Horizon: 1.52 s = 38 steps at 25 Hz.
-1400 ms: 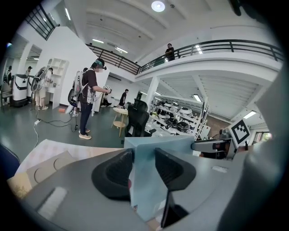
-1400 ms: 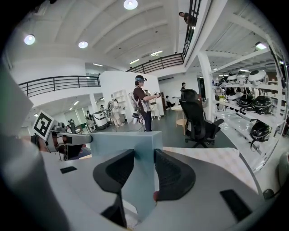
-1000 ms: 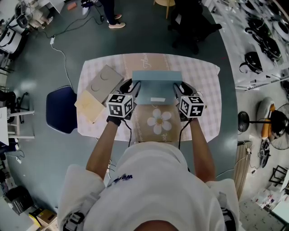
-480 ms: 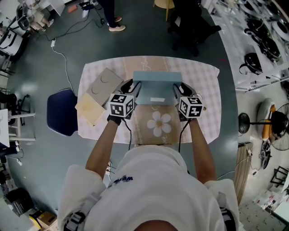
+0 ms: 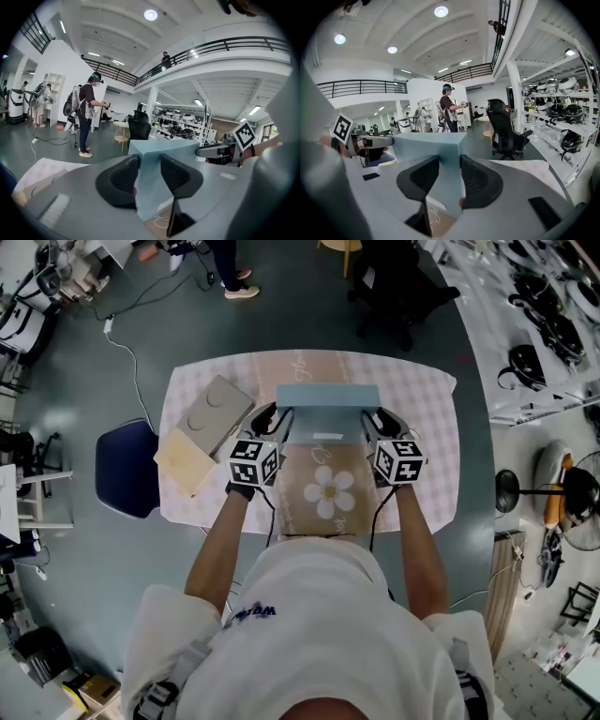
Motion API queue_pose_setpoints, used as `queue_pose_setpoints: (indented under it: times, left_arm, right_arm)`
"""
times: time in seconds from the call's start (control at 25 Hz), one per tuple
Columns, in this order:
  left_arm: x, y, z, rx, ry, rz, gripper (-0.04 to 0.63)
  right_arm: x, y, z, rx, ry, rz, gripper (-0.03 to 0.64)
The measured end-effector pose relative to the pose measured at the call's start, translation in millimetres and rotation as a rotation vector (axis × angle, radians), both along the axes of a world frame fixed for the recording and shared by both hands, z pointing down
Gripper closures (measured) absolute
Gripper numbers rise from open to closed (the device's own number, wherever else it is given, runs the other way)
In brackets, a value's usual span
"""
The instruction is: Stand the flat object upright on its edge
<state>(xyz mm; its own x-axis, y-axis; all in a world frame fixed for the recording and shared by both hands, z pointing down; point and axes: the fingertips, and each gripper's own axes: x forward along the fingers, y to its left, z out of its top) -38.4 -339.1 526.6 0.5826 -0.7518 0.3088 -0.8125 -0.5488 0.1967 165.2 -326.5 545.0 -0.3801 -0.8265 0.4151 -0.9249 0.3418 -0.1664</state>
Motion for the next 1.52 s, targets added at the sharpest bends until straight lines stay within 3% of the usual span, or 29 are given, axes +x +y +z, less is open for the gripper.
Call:
queue_pose_setpoints:
  times: [1.16, 1.36, 1.52]
  left_arm:
    - [-4, 31, 9, 0.018, 0.017, 0.031, 0.435]
    - [-2, 23, 8, 0.009, 0.026, 0.03, 0.415]
    - [3, 27, 5, 0.015, 0.038, 0.038, 0.349]
  right_arm:
    - [-3, 37, 9, 0.02, -0.011, 0.014, 0.463]
    - [0, 29, 7, 0.009, -0.018, 0.012, 0.457]
    - [2, 28, -3, 0.061, -0.017, 0.056, 0.422]
